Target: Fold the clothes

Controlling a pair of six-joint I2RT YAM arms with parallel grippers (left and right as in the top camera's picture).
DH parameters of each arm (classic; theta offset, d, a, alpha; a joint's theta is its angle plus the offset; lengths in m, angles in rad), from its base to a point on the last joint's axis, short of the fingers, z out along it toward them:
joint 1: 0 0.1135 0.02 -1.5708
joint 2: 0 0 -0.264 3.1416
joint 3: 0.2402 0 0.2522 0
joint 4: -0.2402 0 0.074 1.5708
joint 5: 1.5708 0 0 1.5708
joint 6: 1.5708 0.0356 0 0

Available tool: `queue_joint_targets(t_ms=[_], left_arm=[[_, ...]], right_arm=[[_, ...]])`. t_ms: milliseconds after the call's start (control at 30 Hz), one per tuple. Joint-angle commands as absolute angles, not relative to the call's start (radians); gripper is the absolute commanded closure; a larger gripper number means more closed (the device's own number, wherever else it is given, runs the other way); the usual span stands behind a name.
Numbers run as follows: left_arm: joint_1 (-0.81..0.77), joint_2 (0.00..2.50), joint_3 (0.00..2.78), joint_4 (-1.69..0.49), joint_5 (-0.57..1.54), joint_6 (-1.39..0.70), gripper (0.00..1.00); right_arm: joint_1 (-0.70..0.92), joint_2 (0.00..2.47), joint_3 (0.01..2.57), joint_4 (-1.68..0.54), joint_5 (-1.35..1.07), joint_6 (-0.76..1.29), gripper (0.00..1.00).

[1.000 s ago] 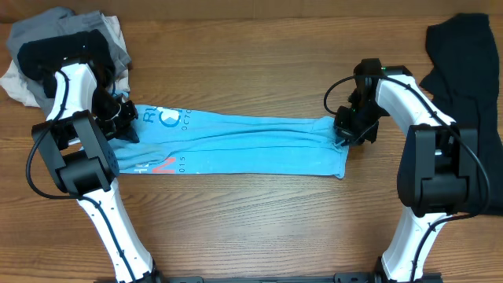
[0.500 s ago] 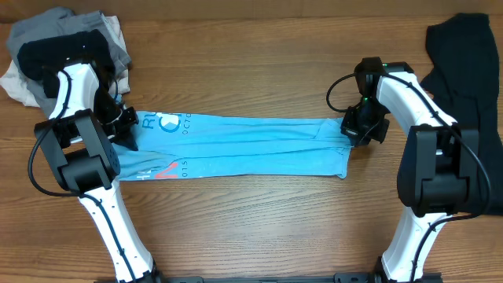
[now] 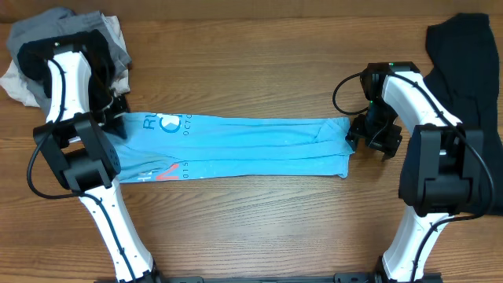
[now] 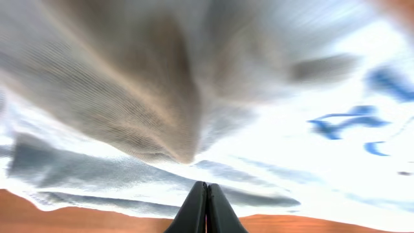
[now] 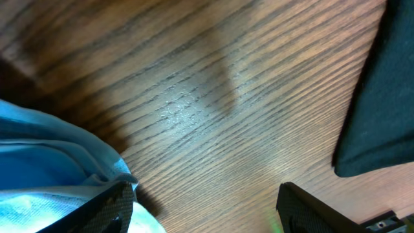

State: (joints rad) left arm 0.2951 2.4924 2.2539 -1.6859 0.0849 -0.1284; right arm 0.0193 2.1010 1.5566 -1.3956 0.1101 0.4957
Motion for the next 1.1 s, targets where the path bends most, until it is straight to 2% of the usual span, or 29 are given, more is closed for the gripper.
queue_joint_targets(t_ms=[0, 100, 200, 333, 533, 667, 867, 1067], left_arm=[[0.276, 2.459, 2.32, -1.691, 0.167, -0.134, 0.96], [0.264, 2.421, 2.339, -1.691, 0.181, -0.134, 0.96], [0.239, 2.369, 2.341, -1.691, 0.177, -0.134, 0.96], [0.188, 2.292, 2.339, -1.691, 0.176, -0.111, 0.96], [0.081, 2.22, 2.295, -1.691, 0.176, -0.111, 0.94], [0.006, 2.217, 2.213, -1.69, 0.177, -0.112, 0.92], [-0.077, 2.217, 1.982, -1.551, 0.178, -0.113, 0.96], [-0.071, 2.218, 1.824, -1.401, 0.23, -0.135, 0.96]], right_arm=[[0.015, 2.014, 1.58, -1.382, 0.091, 0.509, 0.25], [0.015, 1.951, 1.58, -1.356, 0.051, 0.47, 0.26], [0.016, 1.898, 1.58, -1.301, -0.11, 0.38, 0.31], [0.044, 1.879, 1.578, -1.233, -0.295, 0.273, 0.32], [0.107, 1.88, 1.57, -1.19, -0.289, 0.253, 0.32], [0.139, 1.88, 1.57, -1.158, -0.29, 0.255, 0.37], [0.147, 1.882, 1.535, -1.087, -0.286, 0.265, 0.61], [0.144, 1.884, 1.421, -1.003, -0.313, 0.286, 0.82]])
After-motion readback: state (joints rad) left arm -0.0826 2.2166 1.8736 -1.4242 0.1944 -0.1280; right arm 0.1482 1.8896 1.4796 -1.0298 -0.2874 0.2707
